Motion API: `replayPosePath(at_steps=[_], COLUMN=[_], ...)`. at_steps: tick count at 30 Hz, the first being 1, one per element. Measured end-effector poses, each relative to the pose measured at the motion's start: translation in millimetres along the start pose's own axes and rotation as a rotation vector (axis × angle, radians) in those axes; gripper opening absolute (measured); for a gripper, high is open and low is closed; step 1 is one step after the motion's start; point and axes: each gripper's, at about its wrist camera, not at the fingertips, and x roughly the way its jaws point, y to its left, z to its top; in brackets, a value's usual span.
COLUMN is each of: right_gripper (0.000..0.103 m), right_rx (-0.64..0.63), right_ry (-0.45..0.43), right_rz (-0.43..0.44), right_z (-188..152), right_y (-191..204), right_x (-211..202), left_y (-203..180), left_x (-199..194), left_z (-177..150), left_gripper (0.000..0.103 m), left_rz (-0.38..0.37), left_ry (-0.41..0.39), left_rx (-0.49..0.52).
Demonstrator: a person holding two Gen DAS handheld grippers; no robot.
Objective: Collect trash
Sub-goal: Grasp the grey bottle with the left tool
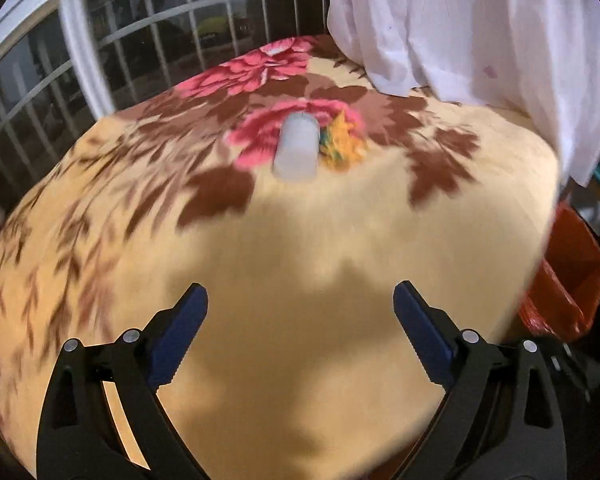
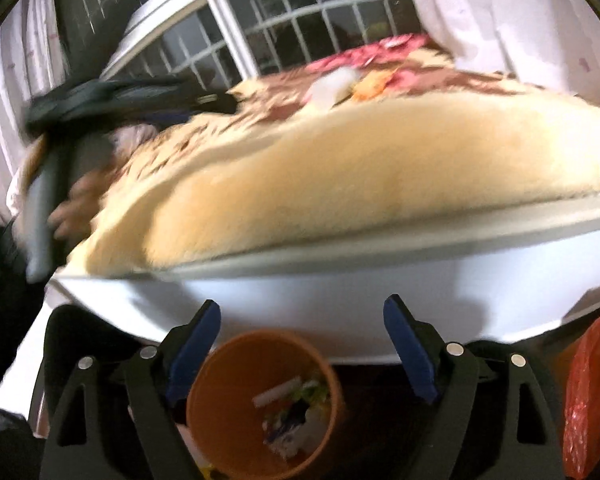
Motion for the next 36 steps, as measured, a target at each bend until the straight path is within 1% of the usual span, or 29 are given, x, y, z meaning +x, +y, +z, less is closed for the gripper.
replayPosePath(at_steps=[3, 6, 8, 11, 14, 17, 18, 19, 20, 21, 22, 26, 29, 31, 34, 35, 36], right_gripper=[0.082, 0.083, 0.083, 0.084, 0.084, 0.086, 0.087, 0.087, 0.087, 0.087, 0.087, 0.087, 0.087, 0.087, 0.087, 0.087, 0.087], right_rx=[0.034, 0.095, 0.139, 0.186, 0.189, 0.174, 0.167, 0.163, 0.159, 0.159, 0.157, 0.148, 0.162, 0.197, 0.224, 0.219, 0.203], right_ry=[-0.024, -0.031, -0.043, -0.061, -0.061, -0.054, -0.052, -0.052, -0.051, -0.053, -0.053, -0.046, -0.041, -0.034, -0.053, -0.067, -0.085], right_rz=[0.019, 0.055, 0.071, 0.079, 0.078, 0.074, 0.072, 0.070, 0.068, 0.066, 0.065, 0.049, 0.050, 0.065, 0.085, 0.084, 0.083], right_z=[-0.6, -1.8, 0.1, 0.2, 0.6, 0.8, 0.8, 1.6, 1.2, 0.0, 0.3, 0.8, 3.2, 7.9, 25.3, 35.3, 51.1], right_y=[-13.6, -28.1, -38.2, -45.5, -44.7, -41.4, -39.8, -40.0, -39.4, -38.4, -37.6, -32.5, -32.4, -36.0, -40.5, -41.0, -41.3], right_x=[-1.1, -2.5, -4.9, -7.6, -7.6, -6.3, -5.7, -4.1, -4.3, -5.0, -4.5, -2.2, -2.3, -5.0, -15.0, -19.7, -25.1], left_y=[-5.2, -4.5, -4.5, -6.6, -10.2, -6.1, -3.0, -0.5, 1.2, 3.3, 3.6, -0.3, 5.0, 13.8, 29.5, 35.6, 44.8], left_x=[44.1, 77.0, 98.2, 116.3, 133.6, 148.5, 152.8, 156.0, 160.6, 165.7, 165.9, 159.7, 139.6, 117.0, 76.6, 64.0, 46.0], left_z=[38.9, 59.0, 69.1, 79.0, 86.0, 93.0, 95.2, 96.5, 97.9, 99.3, 100.5, 95.3, 88.9, 77.7, 51.8, 42.0, 25.6], left_gripper=[0.092, 0.092, 0.092, 0.092, 0.092, 0.091, 0.086, 0.077, 0.057, 0.048, 0.046, 0.046, 0.045, 0.045, 0.045, 0.045, 0.045], left_rz=[0.046, 0.089, 0.107, 0.107, 0.133, 0.139, 0.124, 0.115, 0.101, 0.052, 0.054, 0.079, 0.051, 0.023, 0.036, 0.050, 0.074], left_ry=[0.036, 0.070, 0.085, 0.097, 0.102, 0.101, 0.098, 0.090, 0.094, 0.108, 0.092, 0.053, 0.041, 0.032, 0.009, 0.003, 0.003], left_rx=[0.033, 0.053, 0.065, 0.094, 0.134, 0.130, 0.117, 0.107, 0.103, 0.090, 0.080, 0.079, 0.048, 0.014, -0.020, -0.035, -0.066])
